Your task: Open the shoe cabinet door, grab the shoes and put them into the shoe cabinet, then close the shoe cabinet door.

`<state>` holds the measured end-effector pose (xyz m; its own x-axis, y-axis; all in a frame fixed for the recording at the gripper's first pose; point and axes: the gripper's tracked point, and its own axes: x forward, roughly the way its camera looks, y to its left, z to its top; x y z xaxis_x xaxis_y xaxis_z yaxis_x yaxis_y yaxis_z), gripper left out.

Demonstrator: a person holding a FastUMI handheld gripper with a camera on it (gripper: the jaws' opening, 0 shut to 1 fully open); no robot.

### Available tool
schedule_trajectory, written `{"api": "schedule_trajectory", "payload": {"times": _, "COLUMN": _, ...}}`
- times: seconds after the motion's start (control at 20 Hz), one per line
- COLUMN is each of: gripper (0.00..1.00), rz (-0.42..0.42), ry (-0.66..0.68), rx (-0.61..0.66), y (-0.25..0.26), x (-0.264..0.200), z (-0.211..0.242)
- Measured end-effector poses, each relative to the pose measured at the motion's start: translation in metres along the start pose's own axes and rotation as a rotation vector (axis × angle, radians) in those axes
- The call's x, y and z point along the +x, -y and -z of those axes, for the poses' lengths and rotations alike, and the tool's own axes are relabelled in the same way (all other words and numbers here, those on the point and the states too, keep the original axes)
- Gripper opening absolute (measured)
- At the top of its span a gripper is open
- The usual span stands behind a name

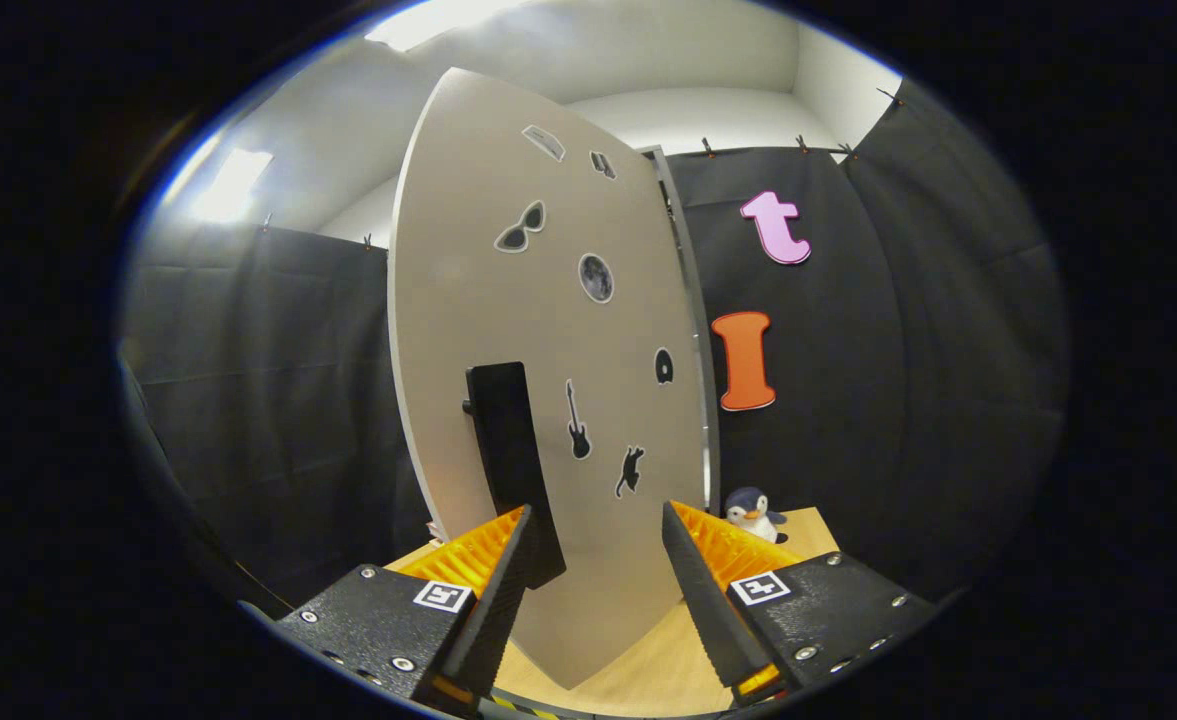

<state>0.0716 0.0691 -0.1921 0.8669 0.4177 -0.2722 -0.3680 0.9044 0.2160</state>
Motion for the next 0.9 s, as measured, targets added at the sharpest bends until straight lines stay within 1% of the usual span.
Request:
{"api": "schedule_trajectory", "payload": {"times": 0.15, "gripper": 0.80, "rz": -0.062, "ry": -0.003, "rx": 0.001, "y": -0.026, "x": 0.024, "z": 0.004}}
{"api": "schedule_trajectory", "payload": {"times": 0.3, "gripper": 0.83, "rz": -0.130, "ry": -0.015, "rx": 0.066, "y": -0.049, "x": 0.052, "z": 0.012}}
{"api": "schedule_trajectory", "payload": {"times": 0.45, "gripper": 0.93, "rz": -0.205, "ry": -0.005, "rx": 0.099, "y": -0.079, "x": 0.081, "z": 0.009}}
{"api": "schedule_trajectory", "payload": {"times": 0.55, "gripper": 0.94, "rz": -0.197, "ry": 0.017, "rx": 0.094, "y": -0.084, "x": 0.104, "z": 0.006}}
{"api": "schedule_trajectory", "payload": {"times": 0.8, "gripper": 0.95, "rz": -0.191, "ry": 0.031, "rx": 0.158, "y": -0.110, "x": 0.164, "z": 0.000}}
{"api": "schedule_trajectory", "payload": {"times": 0.9, "gripper": 0.95, "rz": -0.198, "ry": 0.029, "rx": 0.177, "y": -0.118, "x": 0.169, "z": -0.003}}
